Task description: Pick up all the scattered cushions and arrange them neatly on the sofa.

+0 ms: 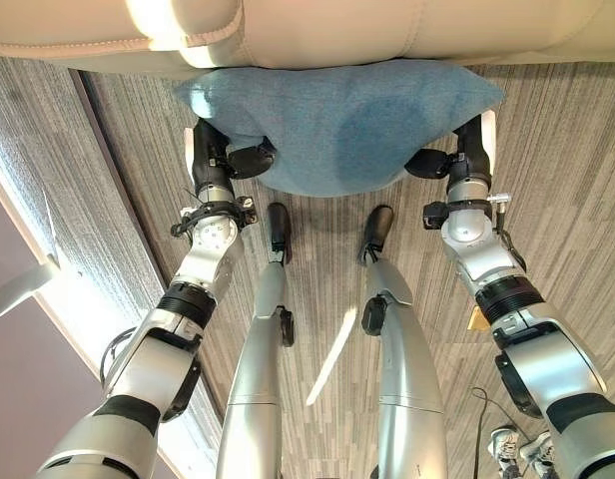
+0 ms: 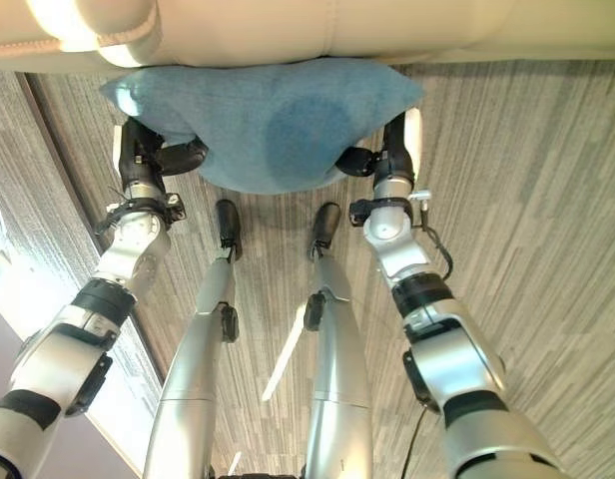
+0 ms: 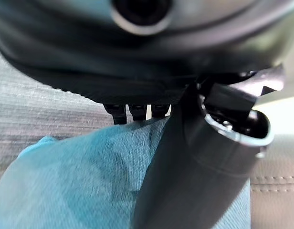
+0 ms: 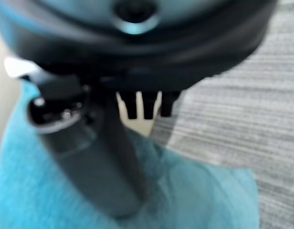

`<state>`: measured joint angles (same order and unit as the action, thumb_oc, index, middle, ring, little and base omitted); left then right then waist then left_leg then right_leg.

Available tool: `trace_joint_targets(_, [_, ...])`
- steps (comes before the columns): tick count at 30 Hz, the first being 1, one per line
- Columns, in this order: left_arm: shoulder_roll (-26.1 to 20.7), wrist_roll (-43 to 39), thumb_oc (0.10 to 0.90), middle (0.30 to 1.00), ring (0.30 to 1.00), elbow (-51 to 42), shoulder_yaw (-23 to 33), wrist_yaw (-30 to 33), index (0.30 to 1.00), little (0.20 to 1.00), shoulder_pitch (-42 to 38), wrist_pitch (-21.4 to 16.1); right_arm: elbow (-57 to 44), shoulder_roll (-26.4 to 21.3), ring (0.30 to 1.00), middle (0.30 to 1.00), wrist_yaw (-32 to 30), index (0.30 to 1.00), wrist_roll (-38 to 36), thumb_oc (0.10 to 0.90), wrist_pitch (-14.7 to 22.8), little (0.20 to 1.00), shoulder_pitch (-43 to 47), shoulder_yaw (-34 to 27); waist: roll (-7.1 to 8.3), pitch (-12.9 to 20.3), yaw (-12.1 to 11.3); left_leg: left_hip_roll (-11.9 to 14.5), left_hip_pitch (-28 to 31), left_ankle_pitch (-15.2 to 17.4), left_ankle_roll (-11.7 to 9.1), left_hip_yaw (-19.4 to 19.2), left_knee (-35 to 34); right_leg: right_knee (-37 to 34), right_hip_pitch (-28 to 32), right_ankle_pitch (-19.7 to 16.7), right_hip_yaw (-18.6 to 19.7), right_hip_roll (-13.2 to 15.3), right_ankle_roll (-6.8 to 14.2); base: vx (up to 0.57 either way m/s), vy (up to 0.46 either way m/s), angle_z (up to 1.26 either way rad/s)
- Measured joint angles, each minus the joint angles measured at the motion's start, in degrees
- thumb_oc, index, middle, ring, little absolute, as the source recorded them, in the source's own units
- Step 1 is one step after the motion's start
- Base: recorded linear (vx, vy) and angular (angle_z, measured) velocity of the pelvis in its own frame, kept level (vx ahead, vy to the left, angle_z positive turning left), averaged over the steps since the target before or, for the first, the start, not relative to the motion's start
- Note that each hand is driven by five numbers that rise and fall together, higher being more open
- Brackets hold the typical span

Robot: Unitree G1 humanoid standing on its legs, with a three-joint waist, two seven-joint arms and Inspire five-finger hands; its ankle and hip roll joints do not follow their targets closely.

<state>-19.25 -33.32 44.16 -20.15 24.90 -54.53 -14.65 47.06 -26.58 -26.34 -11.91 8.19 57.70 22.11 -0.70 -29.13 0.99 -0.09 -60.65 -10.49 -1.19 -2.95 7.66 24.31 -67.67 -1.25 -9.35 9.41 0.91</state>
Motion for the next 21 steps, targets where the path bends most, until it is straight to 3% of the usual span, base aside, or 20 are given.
trace_joint_targets(2, [0.6,-0.6,0.800,0.900,0.900,-0.3,0.0,0.4,0.900,0.900,0.0,0.0,0.0,0.4,0.900,0.900,0.0,0.900,-0.4,0.800,-0.3,0.900,0.3,0.1,0.00,0.0,0.0,0.0,0.0,-0.1,0.0,0.1,0.0,0.2,0.0,0.0,-0.1,-0.1,0.0,0.00,0.000,0.00])
trace_joint_targets(3, [1.0,-0.7,0.800,0.900,0.900,-0.4,0.0,0.7,0.900,0.900,0.0,0.0,0.0,0.5,0.592,0.592,0.0,0.592,-0.6,0.595,-0.4,0.592,0.3,0.1,0.00,0.0,0.0,-0.1,0.0,-0.2,0.0,0.2,0.0,0.3,0.0,0.0,-0.1,-0.1,0.0,-0.01,-0.011,0.04])
trace_joint_targets(4, [1.8,-2.5,0.552,0.528,0.528,-0.6,0.0,0.7,0.528,0.528,-0.1,-0.1,0.0,0.8,0.441,0.441,0.0,0.441,-0.9,0.494,-0.5,0.441,0.4,0.2,0.00,0.0,0.0,-0.1,0.0,-0.3,0.0,0.3,0.1,0.5,0.0,0.0,-0.1,0.1,0.0,0.00,-0.011,0.04])
trace_joint_targets(5, [2.1,-3.3,0.400,0.300,0.300,-0.9,0.1,0.7,0.300,0.300,0.0,-0.1,0.0,0.7,0.300,0.300,0.0,0.300,-1.1,0.400,-0.5,0.300,0.4,0.4,0.00,0.0,0.0,-0.1,0.0,-0.4,0.0,0.3,0.1,0.6,0.0,0.0,-0.1,0.1,0.0,0.00,-0.007,0.03])
trace_joint_targets(12, [2.2,-5.5,0.400,0.300,0.300,-2.7,0.0,0.8,0.300,0.300,4.1,-0.1,-1.2,0.7,0.300,0.300,0.4,0.300,-2.5,0.400,-0.6,0.300,-2.7,1.1,0.02,0.0,0.6,-0.5,2.4,-0.7,0.1,0.3,-0.1,0.7,2.2,-0.1,-0.1,0.6,-0.1,0.00,0.000,0.00])
trace_joint_targets(16, [2.2,-6.8,0.400,0.300,0.300,-7.9,0.2,0.6,0.300,0.300,10.9,-0.1,-8.1,0.6,0.300,0.300,1.2,0.300,-2.5,0.400,-0.5,0.300,-10.5,0.3,0.10,0.1,1.7,-0.9,6.5,-0.7,0.3,0.2,-0.9,0.3,6.1,-0.1,0.0,0.9,0.0,-0.02,0.021,0.00])
trace_joint_targets(18, [2.0,-7.1,0.400,0.300,0.300,-12.3,0.7,-0.5,0.300,0.300,15.5,-0.1,-13.7,1.1,0.300,0.300,1.9,0.300,-2.4,0.400,-0.6,0.300,-17.1,-2.5,0.89,-0.5,1.6,-1.0,10.4,-0.6,0.5,-0.2,-1.1,0.2,9.7,-0.3,0.1,0.9,0.1,-0.02,0.015,-0.05])
trace_joint_targets(19, [2.1,-7.1,0.400,0.300,0.300,-13.4,0.7,-0.7,0.300,0.300,17.9,-0.4,-15.2,1.5,0.300,0.300,1.9,0.300,-2.4,0.400,-0.1,0.300,-20.0,-2.7,0.93,-0.2,1.7,-0.9,12.2,-0.6,0.6,-0.1,-1.3,-0.7,11.9,-0.3,0.0,0.8,0.2,0.03,0.010,-0.04])
trace_joint_targets(21, [2.3,-7.1,0.400,0.300,0.300,-13.6,0.1,-2.2,0.300,0.300,22.5,-1.4,-16.0,2.5,0.300,0.300,2.2,0.300,-2.4,0.400,0.9,0.300,-25.7,-2.7,1.35,4.1,1.9,-1.0,13.5,0.0,0.5,0.1,-2.0,-1.1,13.0,0.5,0.2,0.7,1.4,0.01,0.015,-0.01])
